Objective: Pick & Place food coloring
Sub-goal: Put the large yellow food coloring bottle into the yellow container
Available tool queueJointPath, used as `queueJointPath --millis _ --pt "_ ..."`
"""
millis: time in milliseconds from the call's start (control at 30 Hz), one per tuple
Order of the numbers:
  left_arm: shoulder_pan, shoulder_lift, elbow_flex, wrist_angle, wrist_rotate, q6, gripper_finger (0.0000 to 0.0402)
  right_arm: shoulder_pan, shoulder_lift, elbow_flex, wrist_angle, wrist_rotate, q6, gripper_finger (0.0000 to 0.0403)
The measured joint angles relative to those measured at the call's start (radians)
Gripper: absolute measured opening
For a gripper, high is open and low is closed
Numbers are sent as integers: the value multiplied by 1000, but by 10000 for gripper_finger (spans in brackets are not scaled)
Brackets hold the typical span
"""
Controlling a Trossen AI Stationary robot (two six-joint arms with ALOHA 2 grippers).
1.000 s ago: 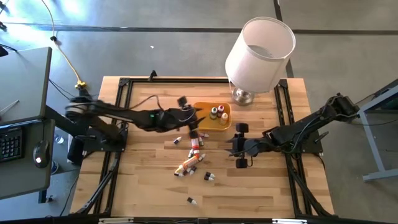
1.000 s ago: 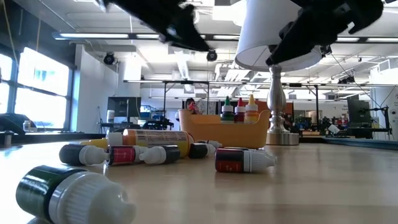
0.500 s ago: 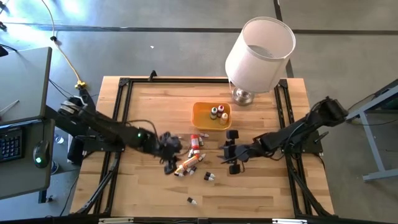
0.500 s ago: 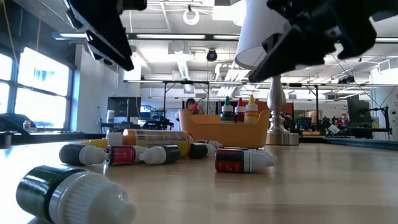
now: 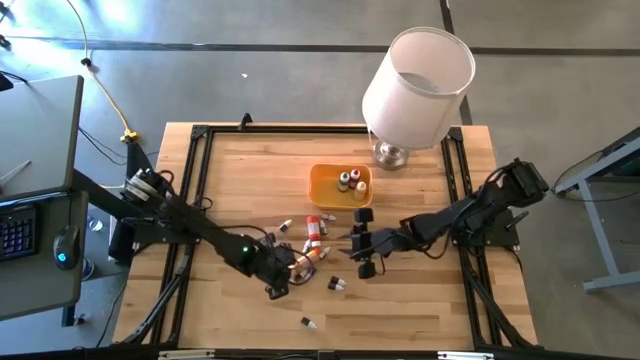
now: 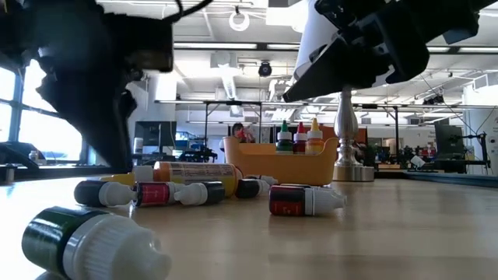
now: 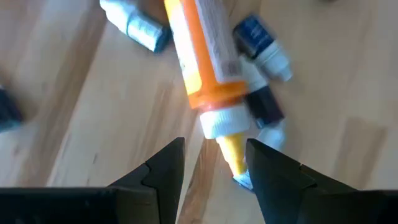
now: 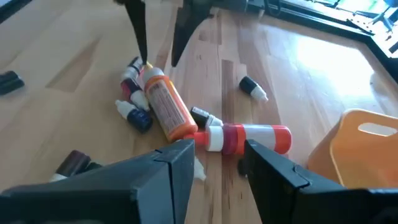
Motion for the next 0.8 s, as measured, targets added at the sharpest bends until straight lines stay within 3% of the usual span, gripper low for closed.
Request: queueJointPath --millis 533,800 --pt "0 37 -2 42 -9 -16 166 -69 0 0 -1 -90 -37 133" --pt "1 17 1 52 -77 27 165 -88 10 0 -5 -240 -2 133"
